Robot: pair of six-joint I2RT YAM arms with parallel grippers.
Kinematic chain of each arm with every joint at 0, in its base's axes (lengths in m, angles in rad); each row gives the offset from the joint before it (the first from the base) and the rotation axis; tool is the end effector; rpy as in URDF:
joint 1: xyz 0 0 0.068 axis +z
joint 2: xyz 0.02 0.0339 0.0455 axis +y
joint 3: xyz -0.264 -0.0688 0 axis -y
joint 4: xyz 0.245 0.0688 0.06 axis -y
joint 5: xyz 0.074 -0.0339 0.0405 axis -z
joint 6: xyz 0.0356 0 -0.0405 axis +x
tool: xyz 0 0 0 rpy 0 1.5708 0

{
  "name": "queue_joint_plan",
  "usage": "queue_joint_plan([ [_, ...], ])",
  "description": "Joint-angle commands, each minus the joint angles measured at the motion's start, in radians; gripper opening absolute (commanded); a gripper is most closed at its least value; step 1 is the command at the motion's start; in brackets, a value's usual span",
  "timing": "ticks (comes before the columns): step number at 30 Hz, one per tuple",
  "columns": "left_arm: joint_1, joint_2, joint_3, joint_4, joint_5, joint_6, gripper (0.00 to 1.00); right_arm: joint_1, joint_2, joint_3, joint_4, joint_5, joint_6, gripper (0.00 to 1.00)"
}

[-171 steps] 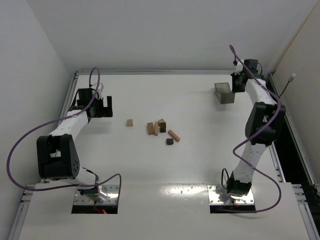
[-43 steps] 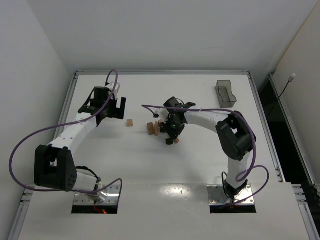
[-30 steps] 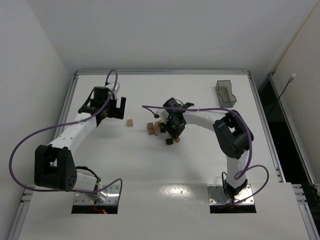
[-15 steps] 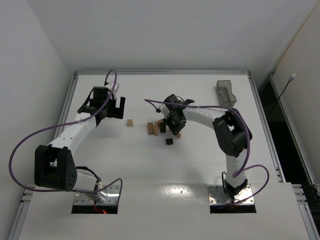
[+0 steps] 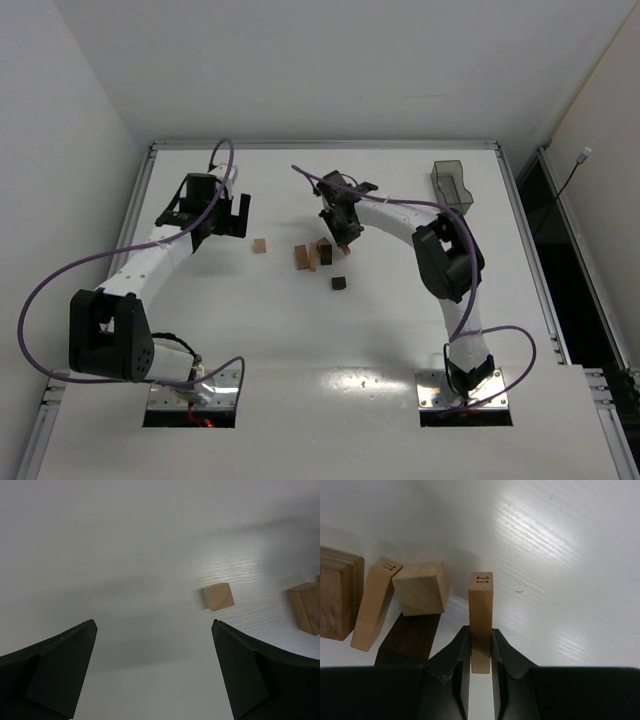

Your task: Build the wood block tower

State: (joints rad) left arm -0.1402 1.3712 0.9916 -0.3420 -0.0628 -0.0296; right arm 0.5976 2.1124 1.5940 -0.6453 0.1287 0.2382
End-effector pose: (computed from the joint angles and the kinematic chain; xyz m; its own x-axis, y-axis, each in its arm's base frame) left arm 0.2970 -0.0397 0.2648 -0.6566 0.0628 -0.7516 0.0734 0.9971 0.0192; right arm 0.3679 0.2449 0.1701 -0.8594 -0.3019 -0.4126 -0.3223 0.9464 -0.0211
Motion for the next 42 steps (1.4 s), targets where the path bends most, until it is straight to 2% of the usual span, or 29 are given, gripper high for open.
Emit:
queue_joint_plan([
  [1,0.013,0.003,0.009,0.034,-0.009,0.010,1.00,0.027,0.017,0.024,-0.022,0.012,0.055,0.00],
  [6,0.013,0.003,0.009,0.034,-0.009,0.010,1.00,0.036,0.037,0.033,-0.022,0.017,0.055,0.00],
  [16,0.022,0.003,-0.001,0.034,-0.009,0.010,1.00,0.114,0.066,0.076,-0.013,-0.118,0.055,0.00],
  [28,0.022,0.003,-0.001,0.034,-0.009,0.010,1.00,0.137,0.093,0.107,-0.004,-0.126,0.095,0.00],
  [33,0.022,0.003,-0.001,0.034,0.000,0.010,1.00,0.079,0.061,0.165,-0.004,-0.103,0.086,0.00],
  [37,0.022,0.012,-0.001,0.023,0.000,0.010,1.00,0.022,0.041,0.175,-0.004,-0.201,0.085,0.00],
  [40,0.022,0.022,0.021,0.014,0.009,0.019,1.00,-0.007,0.041,0.184,0.015,-0.320,0.151,0.00],
  [42,0.022,0.022,0.021,0.014,0.009,0.019,1.00,-0.033,0.041,0.184,0.015,-0.348,0.179,0.00],
])
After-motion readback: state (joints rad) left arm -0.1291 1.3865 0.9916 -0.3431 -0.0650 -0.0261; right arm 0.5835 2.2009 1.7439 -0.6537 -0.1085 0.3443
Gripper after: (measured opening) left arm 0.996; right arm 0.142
